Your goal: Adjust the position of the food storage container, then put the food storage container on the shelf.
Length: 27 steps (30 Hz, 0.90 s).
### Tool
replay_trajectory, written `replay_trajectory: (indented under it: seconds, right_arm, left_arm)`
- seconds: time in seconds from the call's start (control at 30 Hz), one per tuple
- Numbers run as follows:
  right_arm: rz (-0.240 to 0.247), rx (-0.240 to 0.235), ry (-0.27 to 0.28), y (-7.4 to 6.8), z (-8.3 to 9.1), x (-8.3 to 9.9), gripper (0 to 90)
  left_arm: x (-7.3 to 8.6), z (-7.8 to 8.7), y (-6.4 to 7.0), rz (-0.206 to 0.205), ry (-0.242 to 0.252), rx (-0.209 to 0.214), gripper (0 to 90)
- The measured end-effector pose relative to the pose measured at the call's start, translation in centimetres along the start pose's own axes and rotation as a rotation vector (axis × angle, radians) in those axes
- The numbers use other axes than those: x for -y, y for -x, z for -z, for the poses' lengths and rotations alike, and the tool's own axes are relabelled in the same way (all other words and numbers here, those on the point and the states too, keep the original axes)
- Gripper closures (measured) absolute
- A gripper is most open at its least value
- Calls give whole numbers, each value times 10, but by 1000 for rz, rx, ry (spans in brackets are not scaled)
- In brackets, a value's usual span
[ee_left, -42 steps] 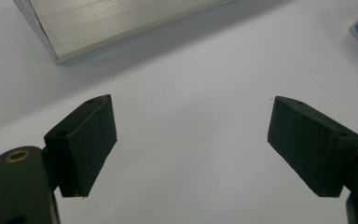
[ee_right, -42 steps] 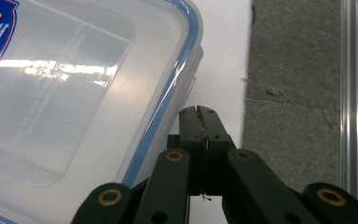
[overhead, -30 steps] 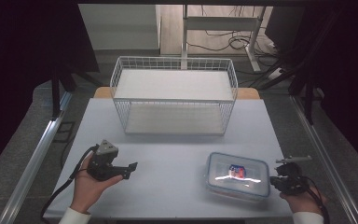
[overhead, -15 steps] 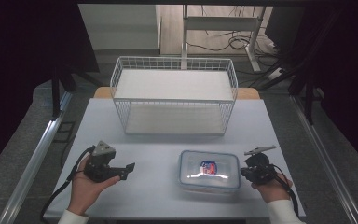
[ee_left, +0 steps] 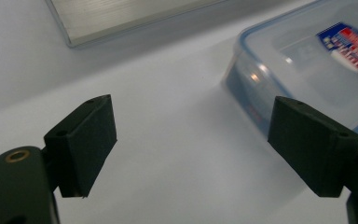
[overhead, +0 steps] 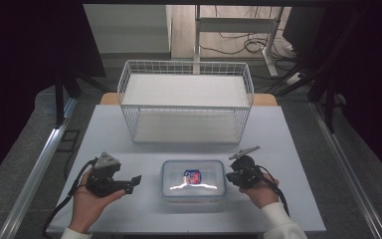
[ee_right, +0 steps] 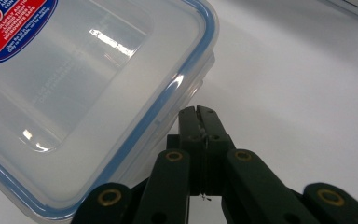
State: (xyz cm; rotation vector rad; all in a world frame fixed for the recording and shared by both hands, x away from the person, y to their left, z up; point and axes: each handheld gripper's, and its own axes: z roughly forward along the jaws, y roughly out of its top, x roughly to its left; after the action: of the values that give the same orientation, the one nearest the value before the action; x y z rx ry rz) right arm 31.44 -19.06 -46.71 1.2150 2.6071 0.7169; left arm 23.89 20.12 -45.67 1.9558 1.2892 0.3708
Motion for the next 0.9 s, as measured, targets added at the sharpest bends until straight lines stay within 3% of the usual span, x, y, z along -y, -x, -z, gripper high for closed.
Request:
replay_trajectory:
  seconds: [0.13, 0.23, 0.27, 0.37, 0.57, 0.67, 0.7, 0.8, 0.9]
  right_arm:
    - [31, -10, 3, -3, -2, -3, 888]
    - [25, -8, 23, 1, 2, 0, 888]
    - [18, 23, 43, 6, 9, 3, 888]
    - [-4, 35, 83, 14, 19, 10, 887]
    - [-61, 14, 129, 25, 29, 19, 865]
    - [-56, 18, 125, 29, 27, 24, 712]
    - [-56, 18, 125, 29, 27, 24, 712]
    - [-90, 55, 136, 30, 24, 26, 439]
    - [-112, 41, 159, 32, 27, 25, 389]
  left_arm:
    - [0, 0, -1, 1, -3, -6, 154]
    - [0, 1, -1, 2, -2, -10, 154]
    - [0, 1, 0, 1, -2, -9, 154]
    - [0, -1, 0, 1, -2, -5, 155]
    - [0, -4, 1, -5, -14, -7, 155]
    - [1, -4, 2, -8, -19, -10, 155]
    - [1, -4, 2, -8, -19, -10, 155]
    - [1, -4, 2, -8, -19, -9, 155]
    - [0, -5, 2, -7, -17, -13, 152]
